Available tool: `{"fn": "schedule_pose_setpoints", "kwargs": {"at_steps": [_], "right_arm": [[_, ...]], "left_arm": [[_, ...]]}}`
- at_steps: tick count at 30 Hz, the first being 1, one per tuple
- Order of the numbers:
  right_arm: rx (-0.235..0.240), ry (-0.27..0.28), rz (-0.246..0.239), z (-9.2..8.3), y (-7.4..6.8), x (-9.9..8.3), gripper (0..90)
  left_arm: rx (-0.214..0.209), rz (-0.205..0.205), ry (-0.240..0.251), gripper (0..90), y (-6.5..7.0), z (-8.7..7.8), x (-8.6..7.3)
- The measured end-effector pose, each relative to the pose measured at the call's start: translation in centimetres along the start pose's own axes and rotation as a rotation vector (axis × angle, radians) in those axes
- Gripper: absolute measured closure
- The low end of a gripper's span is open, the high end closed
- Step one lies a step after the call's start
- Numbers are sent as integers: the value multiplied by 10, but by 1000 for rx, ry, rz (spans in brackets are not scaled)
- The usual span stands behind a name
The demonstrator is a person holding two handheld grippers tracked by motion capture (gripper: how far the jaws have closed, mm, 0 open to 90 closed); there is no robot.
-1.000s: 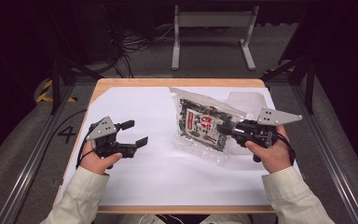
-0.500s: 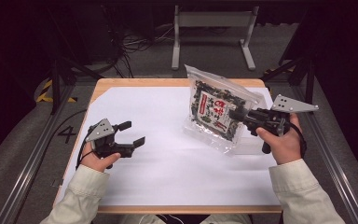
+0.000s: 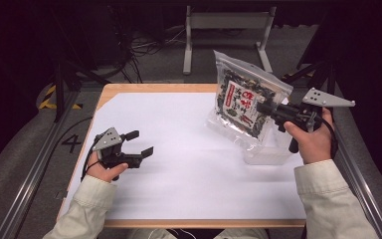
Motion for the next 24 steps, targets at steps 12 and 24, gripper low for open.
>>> {"fn": "schedule_pose_setpoints", "kwargs": {"at_steps": [12, 24], "right_arm": [[-76, 7, 2, -7, 26, 10, 767], [-144, 11, 15, -17, 47, 9, 767]], "left_arm": [[-9, -23, -17, 136, -6, 1, -7], [-14, -28, -36, 121, -7, 2, -10]]}}
Point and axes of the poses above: each handheld gripper's, and its own axes: z roughly forward along the jaws, x roughly out of its top, y roughly to its right, the point moved 6 cm from there along z, roughly forward along the jaws
